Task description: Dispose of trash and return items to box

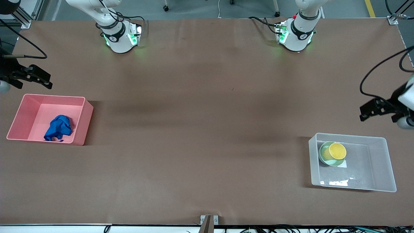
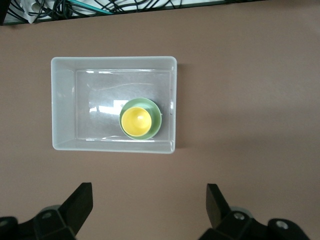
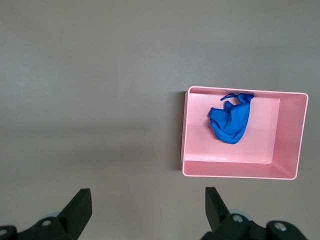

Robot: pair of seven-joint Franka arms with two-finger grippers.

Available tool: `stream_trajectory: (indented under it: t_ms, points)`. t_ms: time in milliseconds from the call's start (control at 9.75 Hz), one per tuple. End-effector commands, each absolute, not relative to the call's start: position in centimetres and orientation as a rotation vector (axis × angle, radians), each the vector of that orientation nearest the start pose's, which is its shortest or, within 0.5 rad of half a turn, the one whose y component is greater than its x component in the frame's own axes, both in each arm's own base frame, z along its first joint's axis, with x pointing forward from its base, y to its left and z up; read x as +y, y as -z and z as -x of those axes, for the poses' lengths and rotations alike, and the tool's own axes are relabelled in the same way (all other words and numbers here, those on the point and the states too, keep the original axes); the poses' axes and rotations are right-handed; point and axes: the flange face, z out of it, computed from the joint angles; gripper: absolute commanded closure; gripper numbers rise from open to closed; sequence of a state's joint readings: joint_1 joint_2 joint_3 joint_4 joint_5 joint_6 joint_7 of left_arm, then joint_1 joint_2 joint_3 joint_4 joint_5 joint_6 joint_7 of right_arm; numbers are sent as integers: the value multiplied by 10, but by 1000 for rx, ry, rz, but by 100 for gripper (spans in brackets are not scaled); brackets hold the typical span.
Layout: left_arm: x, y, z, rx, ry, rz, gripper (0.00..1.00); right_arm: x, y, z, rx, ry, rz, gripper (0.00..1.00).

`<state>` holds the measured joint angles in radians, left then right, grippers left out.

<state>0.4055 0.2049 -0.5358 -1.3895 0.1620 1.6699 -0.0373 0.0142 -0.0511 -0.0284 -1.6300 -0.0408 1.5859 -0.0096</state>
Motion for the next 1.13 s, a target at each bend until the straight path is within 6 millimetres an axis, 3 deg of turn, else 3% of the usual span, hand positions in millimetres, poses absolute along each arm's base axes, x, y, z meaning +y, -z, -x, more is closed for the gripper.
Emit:
stream_trajectory:
  t_ms: [0, 205, 615, 1026]
  points:
    - [-48, -610, -590, 129, 93, 3092, 0, -13, -629, -539, 22, 12, 3170, 0]
    - [-59, -608, -561, 113, 44, 3116, 0, -13, -629, -539, 24, 12, 3169, 0]
    - [-67, -605, -532, 86, -37, 3125, 0, -18, -630, -539, 39, 14, 3169, 0]
    - [-61, -612, -533, 77, -28, 3113, 0, -18, -629, -539, 36, 11, 3169, 0]
